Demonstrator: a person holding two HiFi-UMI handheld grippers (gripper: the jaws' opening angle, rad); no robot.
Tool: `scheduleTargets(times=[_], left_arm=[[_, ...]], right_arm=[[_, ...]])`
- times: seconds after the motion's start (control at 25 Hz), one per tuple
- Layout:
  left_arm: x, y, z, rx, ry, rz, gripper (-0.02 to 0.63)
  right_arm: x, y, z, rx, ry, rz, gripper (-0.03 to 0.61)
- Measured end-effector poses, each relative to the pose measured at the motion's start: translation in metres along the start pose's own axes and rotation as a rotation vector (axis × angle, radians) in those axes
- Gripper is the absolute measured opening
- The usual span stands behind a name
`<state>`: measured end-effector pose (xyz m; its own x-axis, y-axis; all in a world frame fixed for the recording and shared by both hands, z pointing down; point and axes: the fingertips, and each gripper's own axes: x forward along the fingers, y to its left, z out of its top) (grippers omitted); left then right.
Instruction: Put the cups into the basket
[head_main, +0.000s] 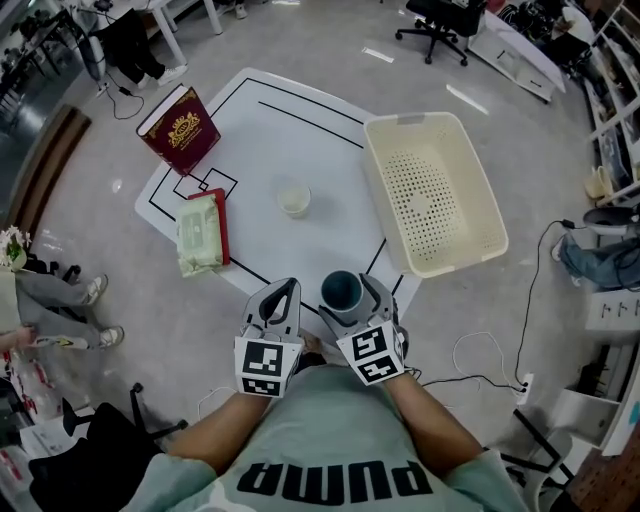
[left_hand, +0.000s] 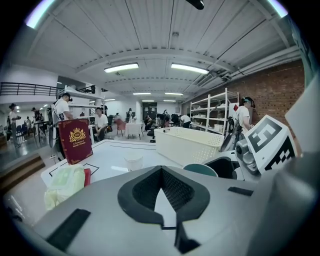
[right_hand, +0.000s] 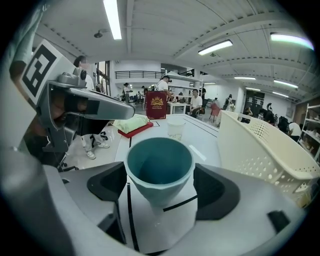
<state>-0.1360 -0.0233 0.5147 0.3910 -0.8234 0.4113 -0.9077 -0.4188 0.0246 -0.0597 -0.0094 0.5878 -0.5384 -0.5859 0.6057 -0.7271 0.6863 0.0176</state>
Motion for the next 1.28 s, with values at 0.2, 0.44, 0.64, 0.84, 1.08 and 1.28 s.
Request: scheduleTargets(times=[0.2,0.44,0.64,0.84,1.08,1.28], left_arm=[[-0.003,0.002,-0.003,0.003,0.012,0.018,0.005],[-0.006,0.004,-0.005,-0.001,0.020,0.032,0.005],[-0.009,0.006,-0.002,-0.004,0.015,0.038,0.005],[-0.011,0.008,-0.001,-0.018,0.008,0.042,0.005],[-0.015,0.009,0.006,-0.051,-0.011,0.038,0.005],[-0.022,0.009,0.011,-0.072,-0.022,0.045,0.006]], right_arm=[[0.004,0.000,0.001,-0.013,-0.008,0.007,0.390],[0.005,-0.001,0.002,-0.026,-0.019,-0.002,0.388],[0.003,-0.001,0.002,-0.025,-0.021,0.000,0.388],[-0.005,-0.004,0.013,-0.015,-0.056,-0.007,0.387],[-0.025,-0.003,0.038,0.019,-0.097,0.012,0.387],[-0.043,-0.001,0.063,0.020,-0.136,0.018,0.387]])
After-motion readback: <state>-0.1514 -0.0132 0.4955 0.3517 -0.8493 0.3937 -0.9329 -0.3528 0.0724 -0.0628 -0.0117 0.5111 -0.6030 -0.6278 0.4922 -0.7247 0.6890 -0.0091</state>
